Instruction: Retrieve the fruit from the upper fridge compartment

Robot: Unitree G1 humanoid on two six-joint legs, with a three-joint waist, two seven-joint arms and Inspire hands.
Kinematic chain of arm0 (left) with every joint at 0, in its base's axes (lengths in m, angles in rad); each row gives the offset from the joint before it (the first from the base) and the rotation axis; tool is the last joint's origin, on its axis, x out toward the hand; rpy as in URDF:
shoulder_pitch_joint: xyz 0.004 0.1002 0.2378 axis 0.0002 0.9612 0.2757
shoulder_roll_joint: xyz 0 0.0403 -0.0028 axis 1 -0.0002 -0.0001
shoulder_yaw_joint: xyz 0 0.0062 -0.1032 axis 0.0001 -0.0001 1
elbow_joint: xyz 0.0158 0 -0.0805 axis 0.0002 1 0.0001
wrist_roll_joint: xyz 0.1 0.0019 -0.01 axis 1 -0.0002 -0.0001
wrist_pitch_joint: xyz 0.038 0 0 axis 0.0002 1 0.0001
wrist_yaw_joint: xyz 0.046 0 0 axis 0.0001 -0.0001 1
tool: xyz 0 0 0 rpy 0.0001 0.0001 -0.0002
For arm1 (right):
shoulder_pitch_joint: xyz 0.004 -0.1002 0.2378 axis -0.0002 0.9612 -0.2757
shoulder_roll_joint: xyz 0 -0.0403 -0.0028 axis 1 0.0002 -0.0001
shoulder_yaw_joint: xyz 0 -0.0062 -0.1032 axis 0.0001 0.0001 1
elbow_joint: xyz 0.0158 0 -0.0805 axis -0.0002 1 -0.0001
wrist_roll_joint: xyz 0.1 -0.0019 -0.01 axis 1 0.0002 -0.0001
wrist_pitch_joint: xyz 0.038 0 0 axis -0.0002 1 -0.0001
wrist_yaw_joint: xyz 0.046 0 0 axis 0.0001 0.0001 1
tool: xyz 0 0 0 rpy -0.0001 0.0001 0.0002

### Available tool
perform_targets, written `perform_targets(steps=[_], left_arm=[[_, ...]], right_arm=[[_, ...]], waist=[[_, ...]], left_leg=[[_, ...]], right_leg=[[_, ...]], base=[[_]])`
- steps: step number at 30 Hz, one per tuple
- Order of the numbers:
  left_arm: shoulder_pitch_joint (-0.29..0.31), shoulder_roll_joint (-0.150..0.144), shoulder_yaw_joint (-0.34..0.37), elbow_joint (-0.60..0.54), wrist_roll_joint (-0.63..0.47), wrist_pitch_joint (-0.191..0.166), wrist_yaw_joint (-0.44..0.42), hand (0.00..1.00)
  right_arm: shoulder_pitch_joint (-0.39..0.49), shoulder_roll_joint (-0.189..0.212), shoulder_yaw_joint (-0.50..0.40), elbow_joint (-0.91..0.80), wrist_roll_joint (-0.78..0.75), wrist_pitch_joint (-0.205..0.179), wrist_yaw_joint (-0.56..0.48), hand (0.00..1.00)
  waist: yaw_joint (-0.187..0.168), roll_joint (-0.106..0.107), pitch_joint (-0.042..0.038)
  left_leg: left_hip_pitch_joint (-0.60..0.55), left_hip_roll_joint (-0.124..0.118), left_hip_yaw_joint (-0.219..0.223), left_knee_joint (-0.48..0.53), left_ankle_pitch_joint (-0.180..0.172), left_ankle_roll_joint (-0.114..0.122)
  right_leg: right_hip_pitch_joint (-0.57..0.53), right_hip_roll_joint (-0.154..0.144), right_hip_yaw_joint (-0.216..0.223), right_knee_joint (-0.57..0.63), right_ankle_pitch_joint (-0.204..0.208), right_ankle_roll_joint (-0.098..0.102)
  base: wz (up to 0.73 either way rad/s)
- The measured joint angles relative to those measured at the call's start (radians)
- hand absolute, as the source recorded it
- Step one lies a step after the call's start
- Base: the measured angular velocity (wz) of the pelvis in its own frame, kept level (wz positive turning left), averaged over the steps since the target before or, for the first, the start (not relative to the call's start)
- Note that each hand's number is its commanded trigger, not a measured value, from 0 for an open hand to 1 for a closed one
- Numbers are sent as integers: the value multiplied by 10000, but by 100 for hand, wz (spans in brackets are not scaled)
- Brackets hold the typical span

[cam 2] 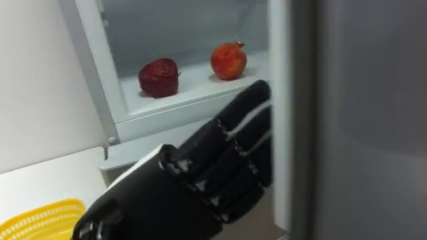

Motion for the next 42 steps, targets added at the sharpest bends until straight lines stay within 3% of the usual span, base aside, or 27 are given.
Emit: perform_targets(steps=[16, 29, 35, 37, 42], left_arm=[[-40, 2, -83, -3, -195, 25, -478, 0], [-308, 37, -300, -6, -201, 22, -634, 0], [-308, 62, -88, -33, -201, 24, -589, 0], [-308, 63, 323, -36, -197, 23, -593, 0], [-306, 53, 650, -35, -200, 23, -577, 0]], right_arm=[[-6, -190, -221, 2, 427, -20, 35, 0], [-34, -189, -208, 94, 480, -163, 24, 0], [-10, -175, -203, 104, 599, -123, -71, 0], [-12, -165, -207, 97, 442, -122, -59, 0], [-98, -163, -195, 51, 340, -121, 17, 0]], waist=[[-338, -195, -24], [-293, -210, -30], [60, -144, -81], [244, -126, -93], [593, -147, -80]], left_leg=[[103, 3, 18, -60, 0, 0], [88, 28, 18, -59, 0, -1], [17, 31, 8, -48, 0, -1], [23, 46, -2, -48, 0, -1], [35, 82, -29, -49, 0, -1]], right_leg=[[-17, 38, 243, 8, 1, -7], [-9, 52, 219, -3, 12, -23], [-19, 41, 113, 15, 19, -32], [-6, 48, 62, 26, 24, -39], [26, 44, -168, 16, 33, -56]], base=[[-3], [1], [1], [6], [11]])
